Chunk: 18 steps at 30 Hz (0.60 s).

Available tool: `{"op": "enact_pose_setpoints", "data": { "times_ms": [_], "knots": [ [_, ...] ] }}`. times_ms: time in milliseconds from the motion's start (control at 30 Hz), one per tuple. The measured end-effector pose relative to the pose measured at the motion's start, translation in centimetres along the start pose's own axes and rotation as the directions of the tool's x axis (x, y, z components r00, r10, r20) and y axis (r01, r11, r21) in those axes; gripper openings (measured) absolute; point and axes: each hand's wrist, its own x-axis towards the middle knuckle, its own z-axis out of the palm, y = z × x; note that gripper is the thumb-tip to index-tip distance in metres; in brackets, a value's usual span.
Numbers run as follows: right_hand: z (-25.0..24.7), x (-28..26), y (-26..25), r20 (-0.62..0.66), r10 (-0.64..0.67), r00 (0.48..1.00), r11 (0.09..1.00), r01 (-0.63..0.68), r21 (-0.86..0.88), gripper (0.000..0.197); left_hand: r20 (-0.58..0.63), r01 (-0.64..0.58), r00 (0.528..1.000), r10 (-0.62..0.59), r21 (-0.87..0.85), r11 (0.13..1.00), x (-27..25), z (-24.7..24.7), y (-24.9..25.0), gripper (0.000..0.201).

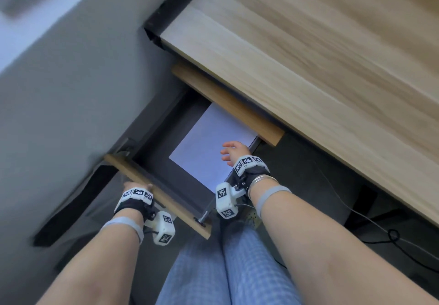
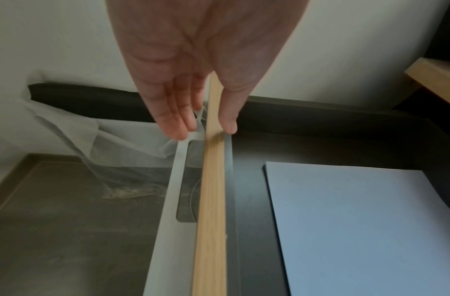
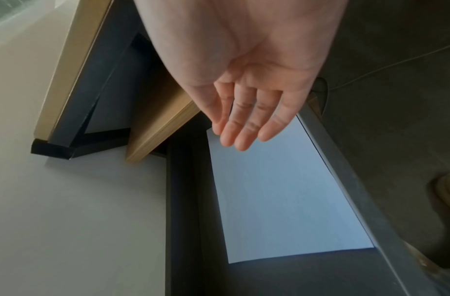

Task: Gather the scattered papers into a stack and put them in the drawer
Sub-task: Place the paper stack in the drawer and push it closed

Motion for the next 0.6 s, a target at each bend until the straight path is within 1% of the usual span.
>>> {"op": "enact_pose_setpoints", "data": {
  "times_ms": [67,167,267,367,433,500,533,600],
  "knots": [
    [-0.1,0.3,0.3,0.007,0.01,1.0,1.0,-0.01,-0.005,0.032,0.061,0.021,0.998,-0.025,0.068,0.997,0.3,0.7,-0.3,0.033],
    [-0.5,0.5,0.9,0.006,0.019,1.0,1.0,-0.019,-0.001,0.032,0.071,0.012,0.997,-0.018,0.087,0.996,0.5,1.2,-0.1,0.026],
    [-1.2,0.8,1.4,0.002,0.025,1.0,1.0,-0.025,-0.001,0.033,0.041,0.01,0.999,-0.014,0.103,0.995,0.8,1.4,0.5,0.032],
    [-2.4,1.1,1.8,-0.041,0.041,0.998,0.999,-0.04,0.023,0.032,0.04,-0.016,0.999,0.013,0.096,0.995,-0.1,1.4,1.9,0.034],
    [-3.3,1.2,2.0,-0.064,0.046,0.997,0.998,-0.043,0.042,0.032,0.052,-0.044,0.998,0.04,0.079,0.996,-0.5,1.8,3.0,0.046],
    [-4.2,1.1,2.1,-0.085,0.047,0.995,0.998,-0.043,0.053,0.032,0.055,-0.081,0.995,0.079,0.039,0.996,-0.6,2.3,4.1,0.055],
    [-4.7,1.1,2.1,-0.096,0.048,0.994,0.997,-0.043,0.058,0.032,0.04,-0.118,0.992,0.118,0.006,0.993,-0.5,2.7,4.6,0.056],
    [-5.7,0.9,2.3,-0.122,0.051,0.991,0.996,-0.043,0.074,0.032,0.063,-0.2,0.977,0.202,-0.035,0.979,-0.6,3.7,5.5,0.053]
  ]
}}
